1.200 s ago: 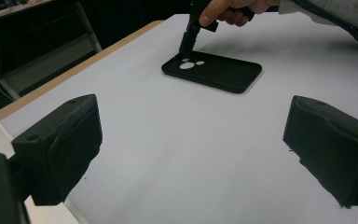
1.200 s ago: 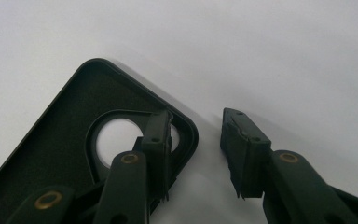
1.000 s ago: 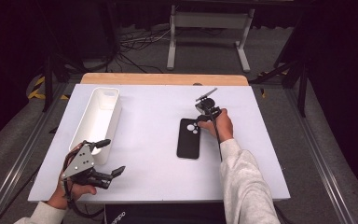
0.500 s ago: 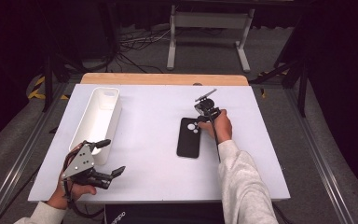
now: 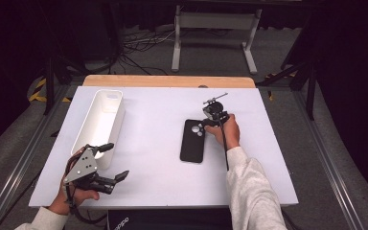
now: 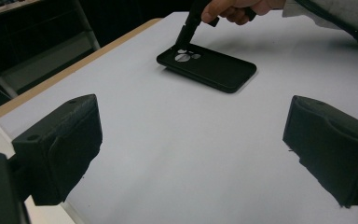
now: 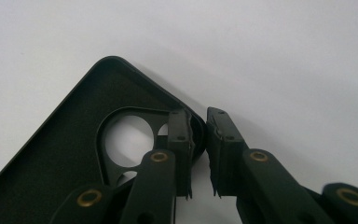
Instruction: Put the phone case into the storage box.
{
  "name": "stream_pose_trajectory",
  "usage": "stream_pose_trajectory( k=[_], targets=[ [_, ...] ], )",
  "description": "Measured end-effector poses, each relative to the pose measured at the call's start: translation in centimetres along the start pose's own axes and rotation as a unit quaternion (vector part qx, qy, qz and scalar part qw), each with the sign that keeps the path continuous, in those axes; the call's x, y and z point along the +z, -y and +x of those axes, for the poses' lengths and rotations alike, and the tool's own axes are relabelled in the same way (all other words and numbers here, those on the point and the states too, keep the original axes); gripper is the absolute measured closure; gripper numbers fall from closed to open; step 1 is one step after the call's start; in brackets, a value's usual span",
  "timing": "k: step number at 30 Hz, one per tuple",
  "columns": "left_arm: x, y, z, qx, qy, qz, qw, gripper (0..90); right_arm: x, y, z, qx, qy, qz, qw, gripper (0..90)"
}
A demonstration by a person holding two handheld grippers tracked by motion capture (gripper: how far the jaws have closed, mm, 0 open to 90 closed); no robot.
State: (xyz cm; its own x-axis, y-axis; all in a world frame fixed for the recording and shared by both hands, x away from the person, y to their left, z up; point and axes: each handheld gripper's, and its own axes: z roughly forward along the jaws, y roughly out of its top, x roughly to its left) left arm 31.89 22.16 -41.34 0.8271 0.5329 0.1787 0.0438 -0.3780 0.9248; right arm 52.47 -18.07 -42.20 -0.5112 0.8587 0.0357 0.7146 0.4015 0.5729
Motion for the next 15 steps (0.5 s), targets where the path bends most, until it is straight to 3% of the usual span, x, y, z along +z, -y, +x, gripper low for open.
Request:
stream_pose_trajectory(
  k=[11, 15],
  targets=[
    [0.0, 0.0, 0.0, 0.002, -0.001, 0.003, 1.0, 5.0, -2.4, 1.2, 0.3, -0.013, -0.015, -0.073, 0.9972, 81.2],
    [0.1, 0.0, 0.0, -0.001, -0.001, 0.002, 1.0, 5.0, -3.0, 1.4, 0.6, -0.017, -0.015, -0.086, 0.9961, 81.4]
  ],
)
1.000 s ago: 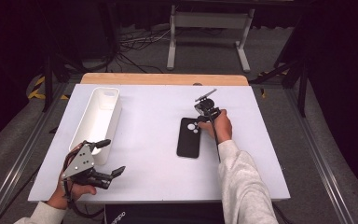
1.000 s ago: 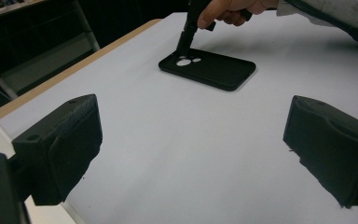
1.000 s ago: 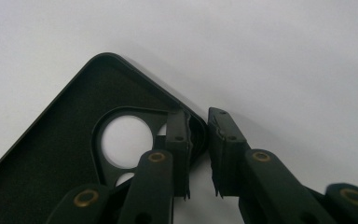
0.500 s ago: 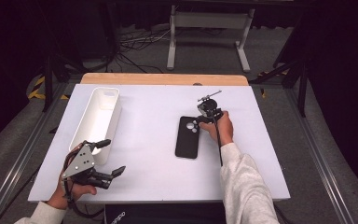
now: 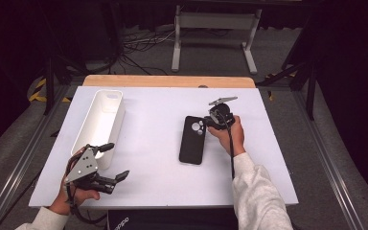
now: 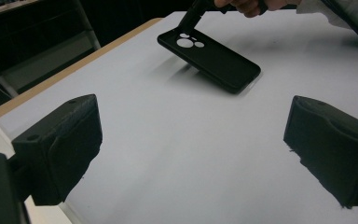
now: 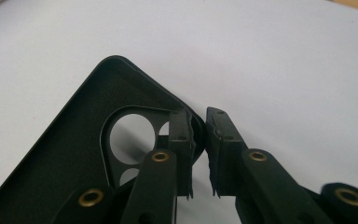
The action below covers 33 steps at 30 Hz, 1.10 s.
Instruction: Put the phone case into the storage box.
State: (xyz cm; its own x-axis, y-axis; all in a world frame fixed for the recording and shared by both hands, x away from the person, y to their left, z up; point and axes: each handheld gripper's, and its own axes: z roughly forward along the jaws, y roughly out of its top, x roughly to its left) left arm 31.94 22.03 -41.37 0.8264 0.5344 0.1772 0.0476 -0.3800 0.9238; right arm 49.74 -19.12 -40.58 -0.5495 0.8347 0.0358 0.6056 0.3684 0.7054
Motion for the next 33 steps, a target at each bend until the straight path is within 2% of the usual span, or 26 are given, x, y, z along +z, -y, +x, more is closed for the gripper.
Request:
stream_pose_trajectory(
  k=[10, 15, 18, 24, 28, 30, 33],
  targets=[
    [0.0, 0.0, 0.0, -0.002, -0.001, 0.0, 1.0, 5.0, -2.4, 0.1, 0.7, -0.014, 0.004, -0.05, 0.9986, 81.6],
    [0.1, 0.0, 0.0, -0.001, -0.001, 0.0, 1.0, 5.0, -3.2, 0.1, 1.5, -0.03, 0.015, -0.068, 0.9971, 81.6],
    [0.1, 0.0, -0.1, -0.003, -0.001, 0.0, 1.0, 5.1, -3.6, 0.2, 1.9, -0.039, 0.024, -0.08, 0.9957, 81.6],
    [0.3, -0.2, -0.1, -0.003, -0.002, 0.0, 1.0, 5.4, -4.0, 0.4, 2.4, -0.047, 0.025, -0.096, 0.9939, 81.6],
    [0.5, -0.5, -0.2, -0.004, -0.004, -0.004, 1.0, 6.3, -4.4, 0.6, 3.1, -0.059, 0.032, -0.112, 0.9914, 81.6],
    [0.8, -0.6, -0.3, -0.013, -0.013, -0.011, 0.9998, 7.9, -4.6, 0.8, 3.4, -0.061, 0.034, -0.119, 0.9904, 81.6],
    [1.0, -0.8, -0.4, -0.018, -0.013, -0.011, 0.9997, 8.9, -4.6, 1.0, 3.7, -0.063, 0.033, -0.124, 0.9897, 81.6]
  ],
)
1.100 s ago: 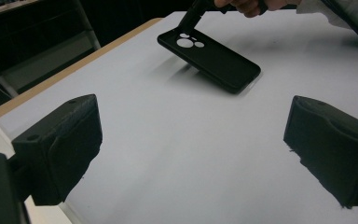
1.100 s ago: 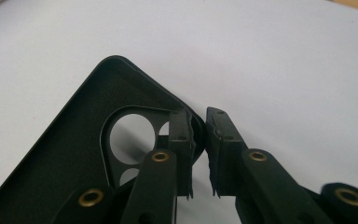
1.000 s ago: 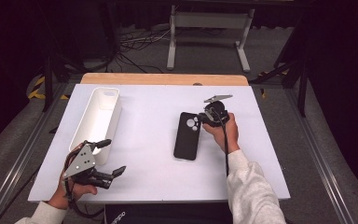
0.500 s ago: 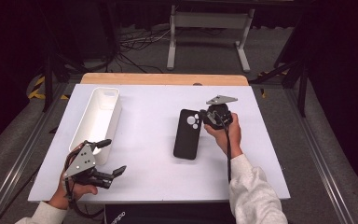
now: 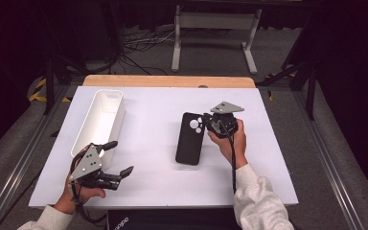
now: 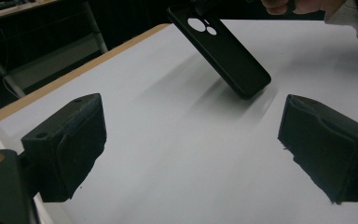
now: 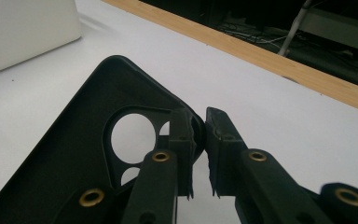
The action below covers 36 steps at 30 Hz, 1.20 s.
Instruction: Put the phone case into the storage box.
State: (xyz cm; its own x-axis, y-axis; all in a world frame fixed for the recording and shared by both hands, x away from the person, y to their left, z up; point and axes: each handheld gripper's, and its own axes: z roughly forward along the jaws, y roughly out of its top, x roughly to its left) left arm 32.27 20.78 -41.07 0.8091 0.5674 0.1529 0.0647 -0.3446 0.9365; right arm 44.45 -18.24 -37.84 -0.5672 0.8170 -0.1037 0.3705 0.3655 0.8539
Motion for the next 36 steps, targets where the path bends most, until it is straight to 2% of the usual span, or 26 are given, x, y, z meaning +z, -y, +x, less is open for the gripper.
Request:
stream_pose_trajectory(
  k=[2, 8, 14, 18, 23, 27, 33, 36],
  targets=[
    [0.2, -0.2, -0.1, 0.001, -0.005, -0.002, 1.0, 9.8, -0.1, 0.0, 0.4, -0.007, 0.001, -0.002, 1.0, 81.6],
    [1.1, -0.9, -0.3, 0.003, -0.003, 0.001, 1.0, 11.6, -0.6, -0.4, 1.4, -0.025, 0.001, -0.014, 0.9996, 81.6],
    [2.4, -1.8, -0.3, -0.005, -0.002, -0.002, 1.0, 12.7, -1.0, -0.4, 2.0, -0.032, 0.002, -0.023, 0.9992, 81.6],
    [3.1, -2.6, -0.4, -0.013, 0.007, -0.006, 0.9999, 12.7, -1.1, -0.5, 2.5, -0.039, 0.001, -0.029, 0.9988, 81.6],
    [4.4, -3.7, -0.4, -0.012, 0.003, -0.011, 0.9999, 13.9, -1.2, -0.6, 3.3, -0.05, 0.0, -0.034, 0.9982, 81.5],
    [5.1, -4.2, -0.4, -0.019, -0.001, -0.01, 0.9998, 15.2, -1.3, -0.7, 3.9, -0.061, 0.001, -0.037, 0.9974, 81.5],
    [6.6, -5.5, -0.2, -0.019, -0.018, 0.002, 0.9997, 19.0, -1.5, -0.9, 4.8, -0.073, 0.001, -0.046, 0.9962, 81.6],
    [7.2, -5.9, -0.1, -0.024, -0.017, 0.005, 0.9996, 20.8, -1.7, -1.1, 5.2, -0.076, 0.002, -0.053, 0.9957, 81.5]
  ],
)
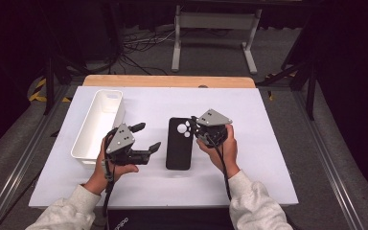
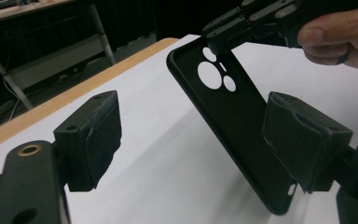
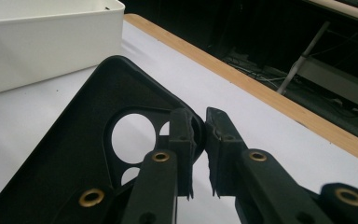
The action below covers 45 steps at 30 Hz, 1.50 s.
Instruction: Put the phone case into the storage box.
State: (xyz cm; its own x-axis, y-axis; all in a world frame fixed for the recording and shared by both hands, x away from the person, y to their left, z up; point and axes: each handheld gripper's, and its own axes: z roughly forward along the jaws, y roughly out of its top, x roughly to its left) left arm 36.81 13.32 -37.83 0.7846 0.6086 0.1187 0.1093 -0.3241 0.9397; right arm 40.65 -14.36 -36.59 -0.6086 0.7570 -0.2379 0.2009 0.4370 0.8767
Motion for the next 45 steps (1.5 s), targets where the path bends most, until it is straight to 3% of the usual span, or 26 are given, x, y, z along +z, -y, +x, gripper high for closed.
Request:
stream_pose_trajectory(
  k=[5, 8, 19, 22, 33, 39, 45],
  targets=[
    [0.8, -0.6, 0.2, -0.003, 0.0, 0.009, 1.0, 22.8, -0.3, -0.4, 0.8, -0.013, 0.007, -0.012, 0.9998, 81.5],
    [1.3, -0.8, 0.3, -0.006, -0.001, 0.016, 0.9999, 25.0, -0.5, -0.6, 1.5, -0.034, 0.016, -0.017, 0.9992, 81.5],
    [2.3, -1.2, 1.0, -0.029, 0.001, 0.029, 0.9992, 43.4, -0.8, -1.0, 3.1, -0.067, 0.021, -0.039, 0.9968, 81.4],
    [2.4, -1.3, 1.2, -0.035, -0.01, 0.027, 0.999, 49.5, -0.9, -1.0, 3.5, -0.079, 0.028, -0.047, 0.9954, 81.4],
    [2.5, -1.6, 1.5, -0.033, -0.012, 0.028, 0.999, 58.8, -1.0, -1.1, 4.8, -0.106, 0.044, -0.06, 0.9916, 81.3],
    [2.5, -1.6, 1.5, -0.03, -0.01, 0.027, 0.9991, 66.1, -1.1, -1.3, 5.7, -0.133, 0.058, -0.068, 0.9871, 81.4],
    [2.5, -1.7, 1.5, -0.024, -0.006, 0.026, 0.9994, 68.4, -1.0, -1.3, 5.8, -0.144, 0.054, -0.062, 0.9861, 81.4]
  ],
)
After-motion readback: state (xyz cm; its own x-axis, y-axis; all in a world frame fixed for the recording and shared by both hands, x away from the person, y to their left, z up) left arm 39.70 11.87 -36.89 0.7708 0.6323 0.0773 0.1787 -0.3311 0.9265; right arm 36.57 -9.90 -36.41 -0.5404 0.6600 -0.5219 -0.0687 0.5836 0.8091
